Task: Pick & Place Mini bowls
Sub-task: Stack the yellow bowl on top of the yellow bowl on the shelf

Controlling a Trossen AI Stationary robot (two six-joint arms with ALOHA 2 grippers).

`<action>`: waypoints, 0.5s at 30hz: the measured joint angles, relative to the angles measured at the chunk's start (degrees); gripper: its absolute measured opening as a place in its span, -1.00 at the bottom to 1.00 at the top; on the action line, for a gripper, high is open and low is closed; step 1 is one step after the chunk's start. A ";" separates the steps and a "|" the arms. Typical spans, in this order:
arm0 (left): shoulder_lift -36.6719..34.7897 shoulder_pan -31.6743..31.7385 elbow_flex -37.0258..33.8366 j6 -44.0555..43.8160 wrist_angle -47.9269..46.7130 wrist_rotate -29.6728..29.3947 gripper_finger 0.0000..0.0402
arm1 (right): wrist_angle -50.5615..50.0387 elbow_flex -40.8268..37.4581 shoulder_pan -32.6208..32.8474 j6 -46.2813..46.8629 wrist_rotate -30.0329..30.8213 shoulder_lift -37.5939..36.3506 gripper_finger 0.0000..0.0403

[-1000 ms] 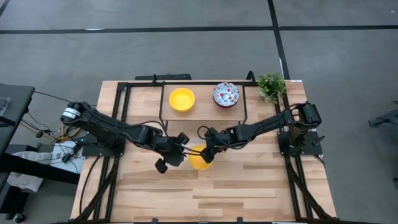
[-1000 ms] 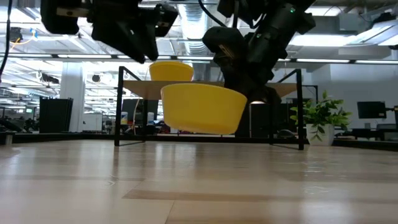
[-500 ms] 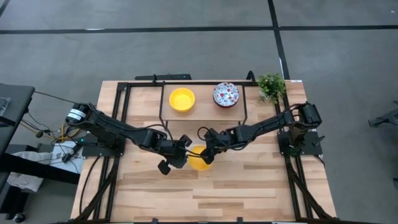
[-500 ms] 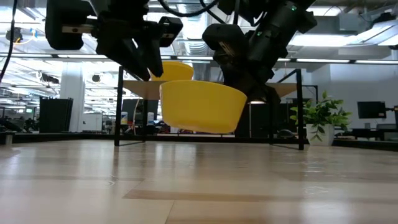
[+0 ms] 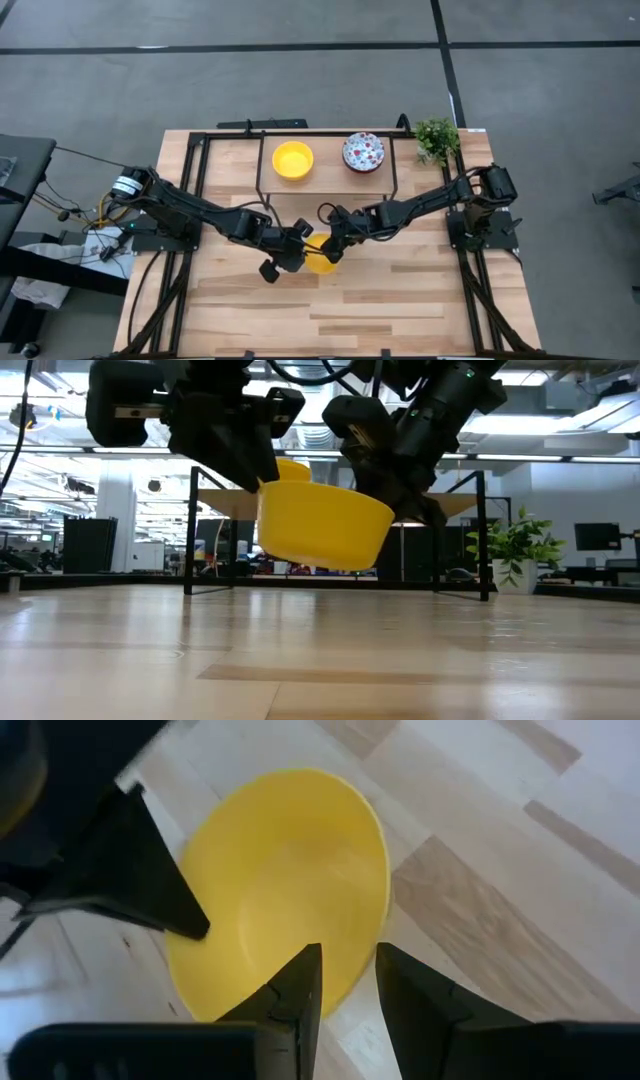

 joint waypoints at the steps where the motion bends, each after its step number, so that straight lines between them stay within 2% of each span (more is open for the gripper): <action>1: 0.00 0.00 0.00 0.00 0.40 0.35 -0.52 | 0.14 0.00 0.00 0.00 -0.02 0.00 -1.00; 15: 0.81 -0.04 0.00 -0.22 -0.09 0.73 -0.52 | 0.70 -0.04 -0.02 -0.85 -0.18 0.00 -1.00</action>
